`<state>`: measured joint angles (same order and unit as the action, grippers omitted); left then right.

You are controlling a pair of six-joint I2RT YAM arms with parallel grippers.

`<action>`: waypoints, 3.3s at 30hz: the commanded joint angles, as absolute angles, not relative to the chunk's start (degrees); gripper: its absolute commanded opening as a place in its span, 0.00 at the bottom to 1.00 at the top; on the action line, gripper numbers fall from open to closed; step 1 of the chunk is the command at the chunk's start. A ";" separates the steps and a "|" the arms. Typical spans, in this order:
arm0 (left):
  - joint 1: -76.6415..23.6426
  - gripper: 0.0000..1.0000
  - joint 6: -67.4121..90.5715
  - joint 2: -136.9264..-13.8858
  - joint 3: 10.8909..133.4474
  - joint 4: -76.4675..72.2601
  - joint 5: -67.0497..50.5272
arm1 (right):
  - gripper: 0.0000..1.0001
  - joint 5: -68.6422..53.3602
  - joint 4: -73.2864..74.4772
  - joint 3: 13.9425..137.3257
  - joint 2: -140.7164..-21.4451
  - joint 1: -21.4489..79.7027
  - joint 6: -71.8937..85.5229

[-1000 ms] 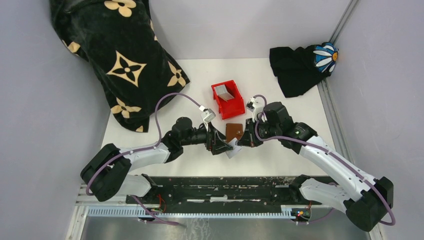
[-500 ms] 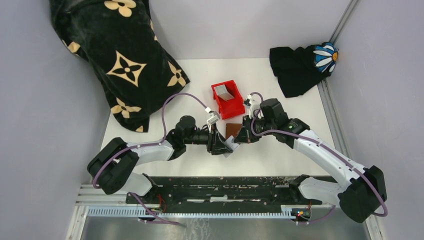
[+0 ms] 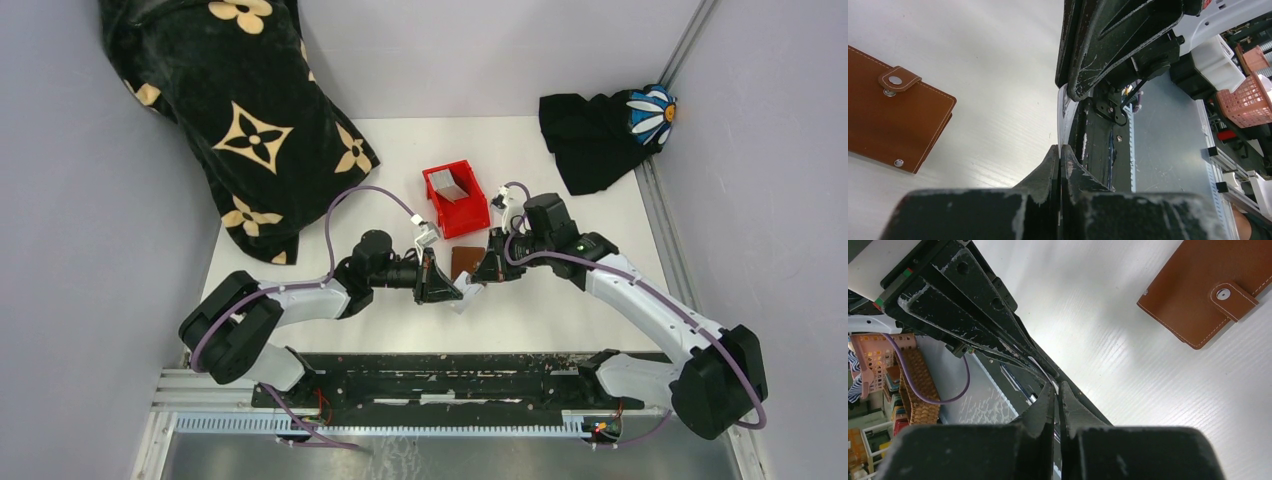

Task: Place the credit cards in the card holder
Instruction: Pick up the credit card from the storage box, then open the card holder at the center of the board.

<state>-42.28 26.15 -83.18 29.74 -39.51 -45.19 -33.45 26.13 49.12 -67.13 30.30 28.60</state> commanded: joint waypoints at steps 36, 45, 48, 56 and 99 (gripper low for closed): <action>-41.98 0.03 55.04 -91.50 31.49 -57.40 -20.24 | 0.54 -18.78 -17.88 30.65 -67.09 28.49 44.04; -40.77 0.03 58.21 -92.62 31.47 -60.93 -22.67 | 0.52 -22.31 -25.58 28.32 -70.58 26.31 48.32; -40.42 0.03 59.55 -94.20 31.29 -62.83 -23.20 | 0.50 -24.61 -29.01 28.21 -72.53 25.90 50.34; -38.74 0.03 64.88 -99.37 31.54 -70.94 -25.75 | 0.39 -30.88 -43.62 27.01 -80.08 25.64 58.81; -40.06 0.54 39.71 -90.51 31.14 -31.96 2.35 | 0.01 2.80 21.74 59.16 -86.01 36.56 30.67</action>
<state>-39.27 44.49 -89.65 28.25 -33.93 -1.10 -3.68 14.61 54.41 -83.13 35.64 33.89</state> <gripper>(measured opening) 0.548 0.020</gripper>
